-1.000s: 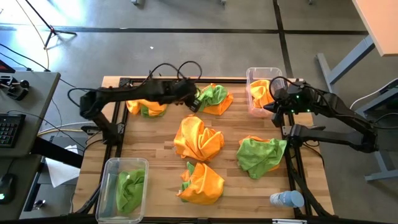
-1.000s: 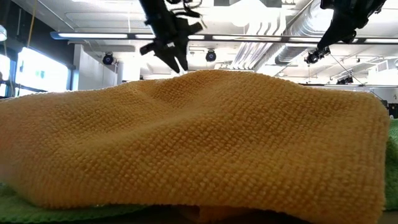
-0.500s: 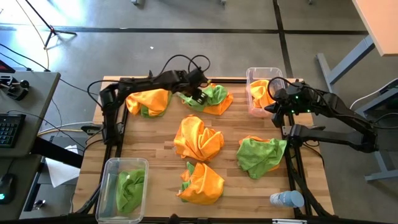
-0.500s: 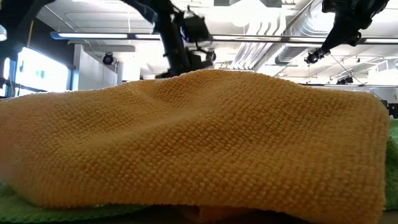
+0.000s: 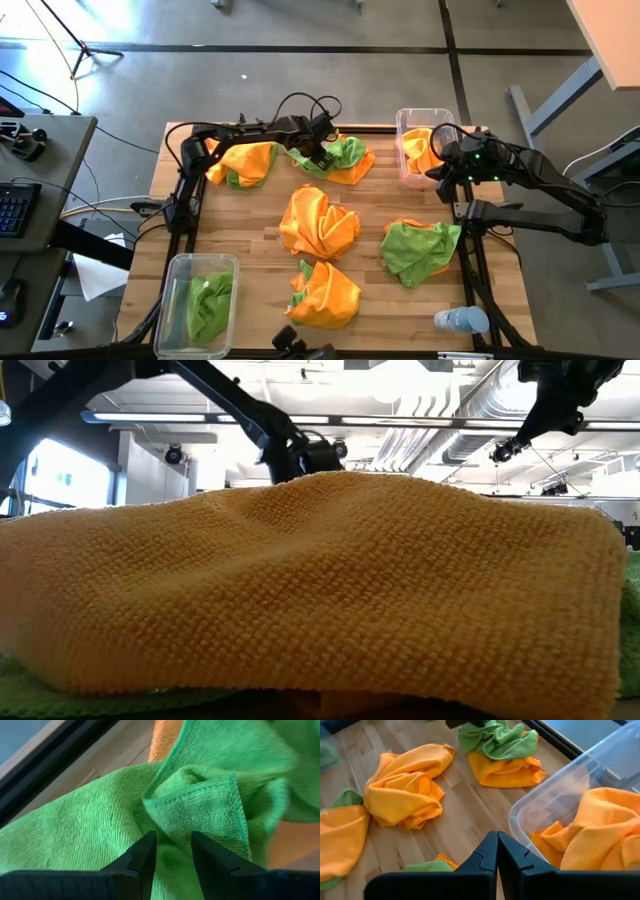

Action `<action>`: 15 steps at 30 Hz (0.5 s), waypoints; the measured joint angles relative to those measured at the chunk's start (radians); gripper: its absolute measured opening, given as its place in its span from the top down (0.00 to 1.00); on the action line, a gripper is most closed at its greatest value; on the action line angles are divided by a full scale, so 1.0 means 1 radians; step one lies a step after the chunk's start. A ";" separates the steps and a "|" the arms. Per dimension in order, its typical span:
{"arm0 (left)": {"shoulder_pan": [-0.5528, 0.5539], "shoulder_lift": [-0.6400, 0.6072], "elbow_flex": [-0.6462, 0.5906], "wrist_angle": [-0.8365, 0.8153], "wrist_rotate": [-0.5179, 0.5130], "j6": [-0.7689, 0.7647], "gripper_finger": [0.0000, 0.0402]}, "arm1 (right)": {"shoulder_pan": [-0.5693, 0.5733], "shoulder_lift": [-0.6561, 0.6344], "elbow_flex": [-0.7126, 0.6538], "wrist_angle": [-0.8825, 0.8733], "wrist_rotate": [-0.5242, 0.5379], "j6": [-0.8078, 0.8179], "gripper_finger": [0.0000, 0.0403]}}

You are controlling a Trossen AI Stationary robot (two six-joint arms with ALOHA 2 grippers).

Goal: Sort microfiber towel by color & place in baskets
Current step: Put the green microfiber towel into the bottom transparent bin

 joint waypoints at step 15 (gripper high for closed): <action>0.006 -0.035 -0.001 0.005 0.002 0.113 0.98 | 0.000 0.000 0.000 0.034 0.132 0.091 1.00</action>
